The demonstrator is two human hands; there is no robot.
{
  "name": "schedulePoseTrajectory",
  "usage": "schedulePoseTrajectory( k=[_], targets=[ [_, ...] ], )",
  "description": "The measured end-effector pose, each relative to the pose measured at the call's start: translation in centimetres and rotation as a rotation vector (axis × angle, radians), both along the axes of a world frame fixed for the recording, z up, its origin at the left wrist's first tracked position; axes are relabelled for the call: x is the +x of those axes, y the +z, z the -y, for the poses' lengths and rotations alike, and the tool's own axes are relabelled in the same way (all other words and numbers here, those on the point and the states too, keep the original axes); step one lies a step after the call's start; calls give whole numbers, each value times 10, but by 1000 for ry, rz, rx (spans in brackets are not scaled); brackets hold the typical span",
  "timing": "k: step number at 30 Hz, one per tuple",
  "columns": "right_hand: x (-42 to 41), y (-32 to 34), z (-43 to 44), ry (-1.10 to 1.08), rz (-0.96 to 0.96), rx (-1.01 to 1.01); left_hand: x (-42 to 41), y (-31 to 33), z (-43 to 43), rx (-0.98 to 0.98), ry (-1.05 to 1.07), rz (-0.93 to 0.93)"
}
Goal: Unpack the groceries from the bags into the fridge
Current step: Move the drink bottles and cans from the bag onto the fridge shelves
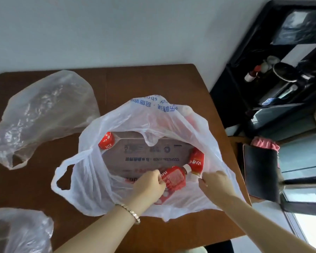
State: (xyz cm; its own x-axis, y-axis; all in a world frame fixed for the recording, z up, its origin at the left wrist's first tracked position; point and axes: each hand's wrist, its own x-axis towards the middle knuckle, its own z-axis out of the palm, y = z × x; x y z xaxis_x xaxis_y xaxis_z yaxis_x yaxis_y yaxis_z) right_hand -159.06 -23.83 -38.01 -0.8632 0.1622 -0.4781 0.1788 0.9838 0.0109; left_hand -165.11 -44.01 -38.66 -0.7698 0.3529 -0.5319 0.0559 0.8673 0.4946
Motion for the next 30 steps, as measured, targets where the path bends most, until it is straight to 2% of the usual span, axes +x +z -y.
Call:
schedulePoseTrajectory(
  k=[2, 5, 7, 10, 13, 16, 17, 21, 23, 25, 30],
  targets=[
    [-1, -5, -8, -23, 9, -1, 0, -11, -19, -50, -18, -69],
    [-12, -14, -17, -143, -71, -125, -4, -21, -48, -262, -187, -177],
    [-20, -16, -22, -116, -169, -169, -12, -25, -70, -256, -244, -220],
    [-22, -17, -22, -31, -99, -134, -19, -30, -94, -197, -255, -94],
    [-22, -22, -20, 211, -41, -102, -22, -31, -94, -215, -246, -81],
    [-33, -26, -11, 570, -59, 34, -20, -25, -71, -252, -310, -159],
    [-38, -24, -2, 661, 13, 76, -20, -22, -59, -266, -310, -178],
    [-52, -50, 24, 895, 328, 385, -23, -3, -8, -249, -89, -104],
    [-52, -58, 30, 998, 411, 507, -24, 7, 11, -233, -2, -93],
    [-52, -57, 30, 1095, 409, 548, -22, 15, 25, -227, 27, -109],
    [-65, -28, 31, 864, 342, 297, -4, 24, 41, -182, -45, -167]
  ],
)
